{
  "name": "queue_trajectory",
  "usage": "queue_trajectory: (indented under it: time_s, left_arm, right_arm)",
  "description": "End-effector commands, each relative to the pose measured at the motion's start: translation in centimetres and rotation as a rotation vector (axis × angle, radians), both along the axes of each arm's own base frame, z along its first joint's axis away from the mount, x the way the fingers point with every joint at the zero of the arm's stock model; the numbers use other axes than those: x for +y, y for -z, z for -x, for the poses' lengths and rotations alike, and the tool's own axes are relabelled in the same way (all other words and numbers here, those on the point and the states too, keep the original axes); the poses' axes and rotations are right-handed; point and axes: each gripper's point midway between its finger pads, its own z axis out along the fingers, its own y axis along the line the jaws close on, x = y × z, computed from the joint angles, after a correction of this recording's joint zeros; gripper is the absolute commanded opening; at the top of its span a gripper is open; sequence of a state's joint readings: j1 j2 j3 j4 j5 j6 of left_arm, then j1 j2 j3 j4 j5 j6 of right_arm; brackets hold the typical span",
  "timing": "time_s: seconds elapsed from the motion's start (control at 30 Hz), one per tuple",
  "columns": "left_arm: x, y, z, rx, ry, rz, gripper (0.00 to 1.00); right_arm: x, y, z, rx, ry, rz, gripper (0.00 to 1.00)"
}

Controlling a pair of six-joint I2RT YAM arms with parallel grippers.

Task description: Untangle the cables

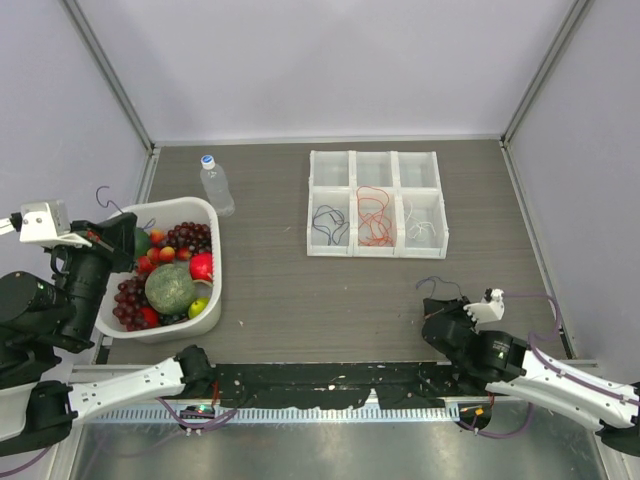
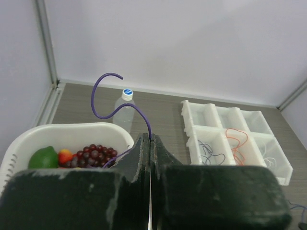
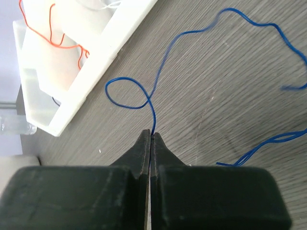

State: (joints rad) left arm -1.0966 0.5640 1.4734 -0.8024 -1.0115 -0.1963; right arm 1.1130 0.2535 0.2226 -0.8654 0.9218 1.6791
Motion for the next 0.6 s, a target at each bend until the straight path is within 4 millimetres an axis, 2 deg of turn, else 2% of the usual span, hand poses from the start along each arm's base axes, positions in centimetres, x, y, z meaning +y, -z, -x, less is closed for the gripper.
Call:
queue_trajectory:
  time_s: [0.0, 0.03, 0.07, 0.1, 0.13, 0.17, 0.2, 0.3, 0.37, 0.47, 0.57]
  left_arm:
    - [1.5, 0.1, -0.5, 0.01, -0.123, -0.026, 0.0]
    - [1.3, 0.0, -0.5, 0.015, -0.112, -0.028, 0.0]
    - [0.5, 0.2, -0.5, 0.021, -0.07, -0.034, 0.0]
    - [-0.8, 0.5, -0.5, 0.024, -0.013, -0.029, 0.0]
    - [-2.8, 0.6, -0.5, 0.02, 0.074, -0.025, 0.0]
    - [-4.8, 0.8, -0.3, 0.017, 0.167, -0.022, 0.0]
    - [-6.6, 0.9, -0.2, 0.019, 0.239, -0.013, 0.0]
    - [-11.6, 1.3, 0.3, 0.041, 0.424, -0.022, 0.0]
    - [-13.8, 2.1, 0.1, 0.07, 0.473, -0.042, 0.0]
    - [-16.7, 4.2, -0.7, 0.121, 0.507, -0.087, 0.0]
    - [-19.2, 7.5, -1.8, 0.195, 0.514, -0.145, 0.0]
  right_arm:
    - [-2.7, -1.4, -0.5, -0.06, 0.139, 0.001, 0.01]
    - [-2.8, -1.4, -0.6, -0.064, 0.136, 0.006, 0.01]
    - [-2.3, -1.8, -0.7, -0.077, 0.122, -0.008, 0.01]
    - [-1.8, -1.9, -0.7, -0.08, 0.06, 0.053, 0.01]
    - [-0.4, -3.0, -1.3, -0.117, 0.025, 0.016, 0.02]
    - [0.1, -3.1, -1.1, -0.115, -0.052, 0.097, 0.04]
    - [0.6, -3.7, -1.3, -0.129, -0.068, 0.092, 0.05]
    - [0.7, -4.4, -1.1, -0.121, -0.111, 0.158, 0.1]
    - [1.1, -4.7, -0.9, -0.112, -0.147, 0.178, 0.13]
    - [1.6, -4.4, -0.7, -0.094, -0.186, 0.185, 0.21]
    - [3.3, -4.7, -0.2, -0.089, -0.277, 0.172, 0.28]
